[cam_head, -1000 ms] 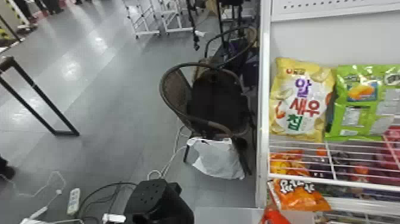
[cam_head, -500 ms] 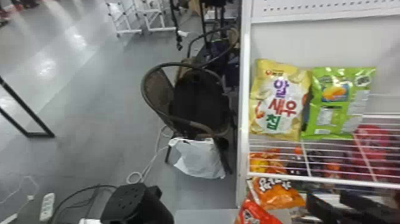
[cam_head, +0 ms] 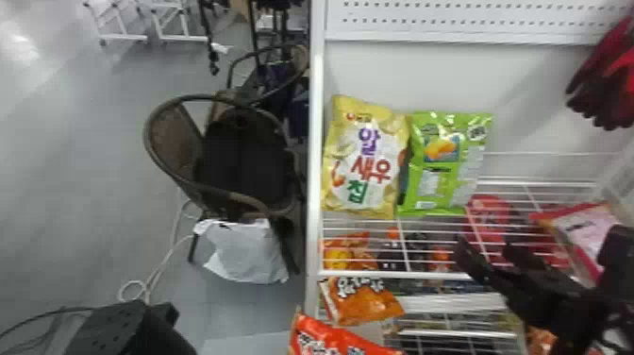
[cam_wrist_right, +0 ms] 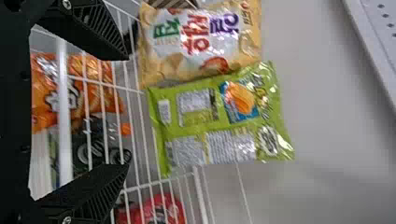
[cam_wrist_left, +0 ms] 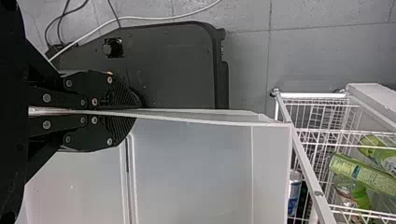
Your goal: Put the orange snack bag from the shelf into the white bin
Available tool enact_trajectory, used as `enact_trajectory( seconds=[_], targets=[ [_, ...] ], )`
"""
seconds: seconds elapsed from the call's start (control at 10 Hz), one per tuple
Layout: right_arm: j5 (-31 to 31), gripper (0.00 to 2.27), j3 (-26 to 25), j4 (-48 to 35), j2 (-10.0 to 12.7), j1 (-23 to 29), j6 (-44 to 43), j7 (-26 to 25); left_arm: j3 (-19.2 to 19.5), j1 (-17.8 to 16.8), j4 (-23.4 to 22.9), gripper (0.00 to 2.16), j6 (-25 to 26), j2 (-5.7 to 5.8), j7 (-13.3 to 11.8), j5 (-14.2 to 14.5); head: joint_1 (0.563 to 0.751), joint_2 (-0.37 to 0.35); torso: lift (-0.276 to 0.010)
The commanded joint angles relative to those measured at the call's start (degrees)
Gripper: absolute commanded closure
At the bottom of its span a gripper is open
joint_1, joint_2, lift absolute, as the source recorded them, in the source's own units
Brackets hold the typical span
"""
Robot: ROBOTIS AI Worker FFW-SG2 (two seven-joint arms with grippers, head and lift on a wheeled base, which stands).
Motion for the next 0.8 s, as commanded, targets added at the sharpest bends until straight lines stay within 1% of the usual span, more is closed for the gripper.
enact_trajectory(
  seconds=[0.0,0.1,0.3,0.4,0.5,0.7],
  targets=[
    [1.4,0.06,-0.3,3.8,0.0,0.0,-9.1,-1.4,-0.1,-0.1,0.1,2.14,0.1,-0.15,-0.7,0.1,0.695,-0.075,0.001],
    [2.3,0.06,-0.5,5.8,0.0,0.0,-13.0,-1.9,-0.1,-0.3,0.1,2.14,0.1,-0.15,-0.7,0.1,0.695,-0.092,0.001],
    [5.6,0.06,-0.1,11.0,0.0,1.1,-27.1,-1.9,-0.1,-0.5,0.1,2.14,0.1,-0.15,-0.7,0.0,0.695,-0.149,0.001],
    [6.3,0.06,-0.1,13.3,0.0,1.6,-31.3,-1.9,0.0,-0.5,0.1,2.14,0.1,-0.15,-0.7,0.0,0.695,-0.175,0.001],
    [6.5,0.06,-0.1,15.5,0.0,2.3,-35.1,-1.9,0.0,-0.6,0.1,2.14,0.1,-0.15,-0.7,0.0,0.695,-0.194,0.001],
    [6.7,0.06,-0.6,16.4,0.0,3.3,-37.6,-1.9,-0.1,-0.8,0.0,2.14,0.1,-0.15,-0.7,-0.6,0.695,-0.214,0.001]
  ],
)
